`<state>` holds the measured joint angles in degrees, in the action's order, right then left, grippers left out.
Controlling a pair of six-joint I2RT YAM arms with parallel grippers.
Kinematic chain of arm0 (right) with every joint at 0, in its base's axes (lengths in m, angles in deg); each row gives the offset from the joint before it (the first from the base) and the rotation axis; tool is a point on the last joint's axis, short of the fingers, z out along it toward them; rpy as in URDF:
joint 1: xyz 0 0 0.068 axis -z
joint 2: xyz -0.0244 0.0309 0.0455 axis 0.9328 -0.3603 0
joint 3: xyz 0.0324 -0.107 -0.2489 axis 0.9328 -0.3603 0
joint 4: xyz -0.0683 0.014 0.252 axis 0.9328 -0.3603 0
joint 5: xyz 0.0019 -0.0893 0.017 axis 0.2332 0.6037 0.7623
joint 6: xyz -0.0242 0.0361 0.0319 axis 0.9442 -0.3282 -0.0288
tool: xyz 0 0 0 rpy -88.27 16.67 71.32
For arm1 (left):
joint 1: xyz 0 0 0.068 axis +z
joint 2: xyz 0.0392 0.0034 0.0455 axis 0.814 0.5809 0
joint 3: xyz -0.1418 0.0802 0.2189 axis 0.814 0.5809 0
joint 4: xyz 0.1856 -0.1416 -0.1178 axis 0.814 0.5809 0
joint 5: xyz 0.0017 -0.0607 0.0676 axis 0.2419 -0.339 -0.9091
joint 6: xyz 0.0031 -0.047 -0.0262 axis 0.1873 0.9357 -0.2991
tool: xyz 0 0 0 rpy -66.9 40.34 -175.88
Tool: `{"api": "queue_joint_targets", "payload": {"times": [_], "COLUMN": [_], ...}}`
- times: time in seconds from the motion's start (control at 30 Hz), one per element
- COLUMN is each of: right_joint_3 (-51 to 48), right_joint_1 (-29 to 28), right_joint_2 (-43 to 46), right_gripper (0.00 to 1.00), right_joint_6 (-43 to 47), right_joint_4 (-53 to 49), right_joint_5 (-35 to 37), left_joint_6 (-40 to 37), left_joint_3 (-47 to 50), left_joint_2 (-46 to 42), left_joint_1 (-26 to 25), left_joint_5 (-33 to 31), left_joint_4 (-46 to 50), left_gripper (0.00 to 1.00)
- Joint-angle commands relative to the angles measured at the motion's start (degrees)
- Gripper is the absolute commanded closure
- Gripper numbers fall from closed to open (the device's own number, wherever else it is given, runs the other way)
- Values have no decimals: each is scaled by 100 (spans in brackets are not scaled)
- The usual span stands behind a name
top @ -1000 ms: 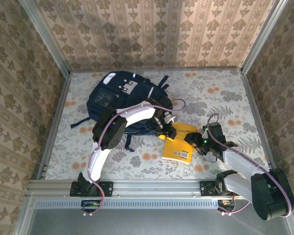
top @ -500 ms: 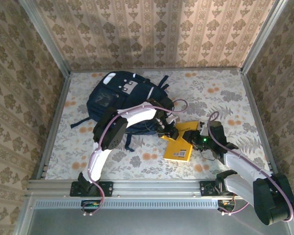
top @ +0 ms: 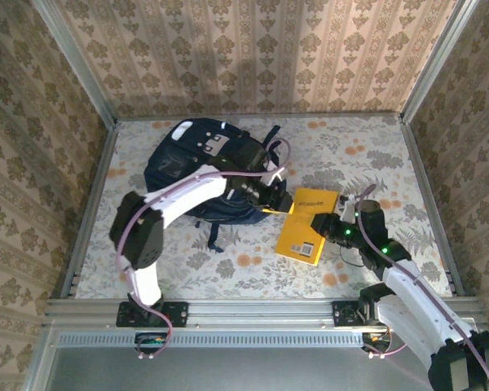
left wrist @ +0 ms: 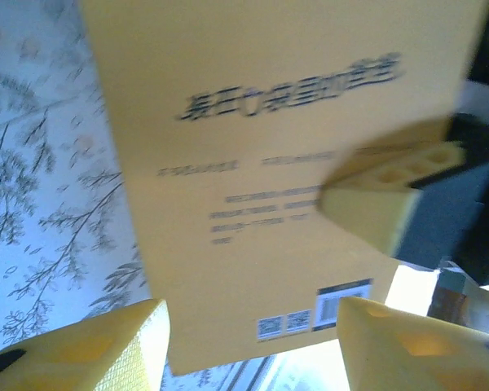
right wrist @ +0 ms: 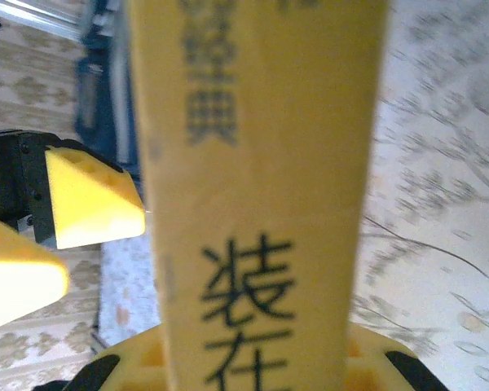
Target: Pack the student bag
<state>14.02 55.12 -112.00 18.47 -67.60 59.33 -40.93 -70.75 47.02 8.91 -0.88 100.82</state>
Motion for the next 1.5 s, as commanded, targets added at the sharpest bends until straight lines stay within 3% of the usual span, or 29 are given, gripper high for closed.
{"api": "queue_joint_targets", "payload": {"times": [0.0,0.13,0.27,0.37,0.57,0.87,1.0,1.27,1.47], "right_joint_3": [356,745,1248,1503,1783,1911,1879,1903,1901], "right_joint_1": [-79,-154,-249,-361,-591,-614,-619,-615,-676], "right_joint_2": [370,493,435,282,140,307,270,58,-70], "right_gripper": [100,100,100,100,100,100,100,100,100], "right_joint_6": [-182,-288,-311,-455,-454,241,309,53,-233], "right_joint_4": [1157,1751,2027,2341,2419,1379,1295,1656,2037], "right_joint_5": [-636,-957,-1283,-1513,-1457,-883,-749,-856,-1111], "left_joint_6": [45,76,144,452,986,960,938,735,694], "left_joint_3": [231,556,690,1028,1394,1675,1921,1988,1964], "left_joint_2": [-713,-1226,-1468,-1683,-1927,-2546,-2860,-2719,-2401], "left_joint_1": [268,670,832,832,832,1306,1403,1133,779], "left_joint_5": [-188,-291,66,633,1162,538,548,920,813], "left_joint_4": [-359,-845,-1157,-1977,-3039,-2841,-3067,-3069,-3146], "left_gripper": [40,37,35,32,30,28,18,12,11]}}
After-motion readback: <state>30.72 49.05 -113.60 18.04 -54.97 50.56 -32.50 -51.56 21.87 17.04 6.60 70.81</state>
